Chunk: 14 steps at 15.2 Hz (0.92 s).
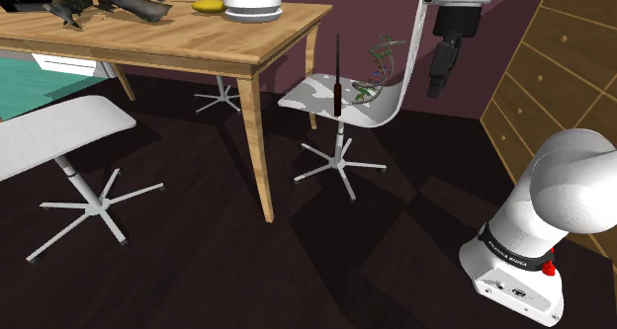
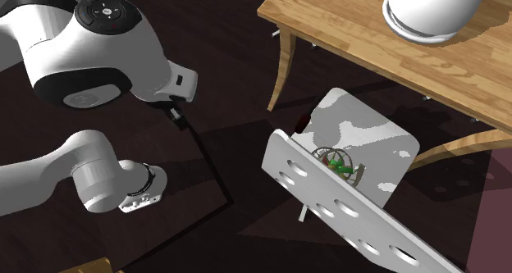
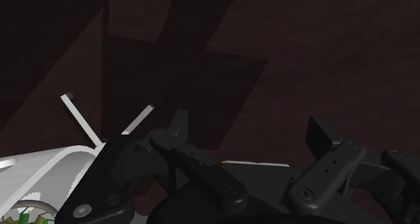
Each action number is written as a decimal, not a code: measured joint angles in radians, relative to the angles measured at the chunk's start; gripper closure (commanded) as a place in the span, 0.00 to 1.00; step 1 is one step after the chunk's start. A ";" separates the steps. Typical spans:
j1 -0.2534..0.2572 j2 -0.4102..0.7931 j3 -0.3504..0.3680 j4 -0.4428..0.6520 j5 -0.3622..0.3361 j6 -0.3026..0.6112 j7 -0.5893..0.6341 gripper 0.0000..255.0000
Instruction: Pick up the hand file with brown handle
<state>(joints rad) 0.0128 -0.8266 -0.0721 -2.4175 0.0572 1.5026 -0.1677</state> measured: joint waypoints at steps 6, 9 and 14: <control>-0.003 0.108 -0.050 0.010 -0.022 0.129 -0.067 0.00; 0.001 0.198 -0.083 0.032 -0.026 0.222 -0.114 0.00; 0.004 0.350 -0.151 0.096 -0.022 0.353 -0.211 0.00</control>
<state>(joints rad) 0.0172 -0.4765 -0.2229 -2.3220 0.0354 1.8554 -0.3786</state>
